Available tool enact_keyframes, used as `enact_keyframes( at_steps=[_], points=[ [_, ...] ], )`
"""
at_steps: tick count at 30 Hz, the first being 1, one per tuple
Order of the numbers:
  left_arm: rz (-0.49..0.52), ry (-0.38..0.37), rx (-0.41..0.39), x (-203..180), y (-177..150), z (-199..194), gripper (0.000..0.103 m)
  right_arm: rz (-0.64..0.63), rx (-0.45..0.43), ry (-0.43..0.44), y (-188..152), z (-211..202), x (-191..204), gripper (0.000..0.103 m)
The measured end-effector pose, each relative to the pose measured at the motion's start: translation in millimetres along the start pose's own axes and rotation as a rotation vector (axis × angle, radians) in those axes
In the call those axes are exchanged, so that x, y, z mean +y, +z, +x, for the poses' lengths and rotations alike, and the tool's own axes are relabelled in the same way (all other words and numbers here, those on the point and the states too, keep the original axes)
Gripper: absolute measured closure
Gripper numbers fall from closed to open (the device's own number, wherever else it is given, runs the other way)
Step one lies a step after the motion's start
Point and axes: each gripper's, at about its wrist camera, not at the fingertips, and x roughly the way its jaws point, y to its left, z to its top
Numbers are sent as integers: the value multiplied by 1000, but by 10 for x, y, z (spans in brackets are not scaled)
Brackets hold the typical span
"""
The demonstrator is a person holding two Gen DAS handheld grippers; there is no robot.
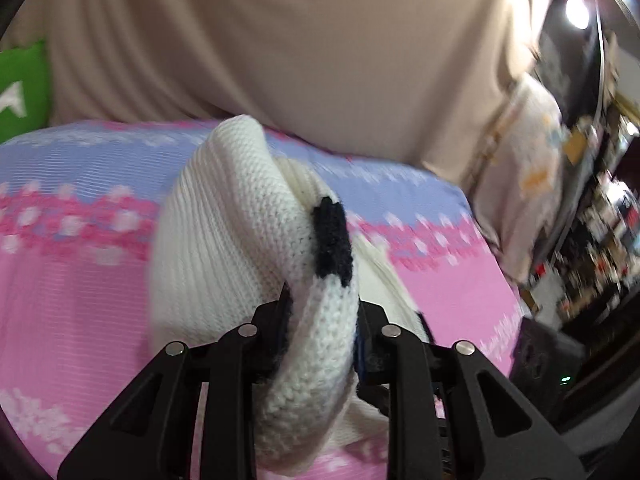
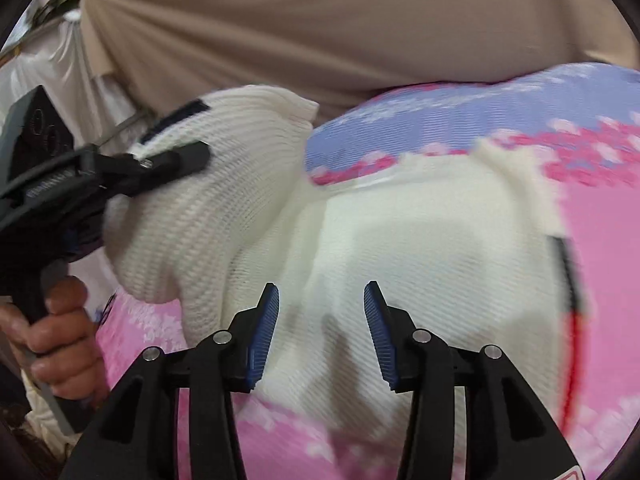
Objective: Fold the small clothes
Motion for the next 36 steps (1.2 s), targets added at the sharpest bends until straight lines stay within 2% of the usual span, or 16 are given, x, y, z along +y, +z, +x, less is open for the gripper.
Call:
enact_keyframes(
  at_steps=[2,4,5,6,7,8,10,12,14,15,19,23,26,29,33,36],
  points=[
    [52,-5,107,-239,-180,479,80,44,-8,-80,-67,-224,-247,56],
    [81,28,215,-371,-425,941,79,106,-20,-119,-142,-411,-470,56],
    [105,47,200,-429,-502,1001,77,130,-23,-131,-171,-475,-544,56],
    [147,90,155,-526,-543,943,76,155,-30,-143,-206,-545,-611,56],
    [166,100,147,-603,-545,881,72,162,-36,-144,-226,-587,-635,56],
    [163,86,147,-628,-535,799,65,164,-41,-145,-244,-632,-653,56],
    [152,22,128,-656,-506,552,63,154,-58,-147,-246,-697,-649,56],
    [160,-4,98,-649,-510,285,59,146,-80,-129,-248,-787,-638,56],
    [165,2,69,-590,-559,64,39,135,-107,-97,-190,-845,-620,52],
    [168,15,61,-567,-605,-11,37,129,-120,-83,-165,-865,-600,50],
    [154,105,74,-346,-841,-208,37,123,-139,-18,-97,-899,-501,45],
    [105,127,113,-153,-1069,-249,30,88,-117,-5,-91,-816,-386,45],
    [81,157,149,-35,-1207,-190,30,70,-100,-5,-87,-760,-317,44],
    [59,168,167,43,-1258,-111,30,67,-80,-2,-43,-702,-269,40],
    [75,204,156,57,-1272,-38,30,67,-25,69,97,-523,-188,36],
    [77,225,143,71,-1248,-13,30,60,32,104,222,-263,-137,27]
  ],
)
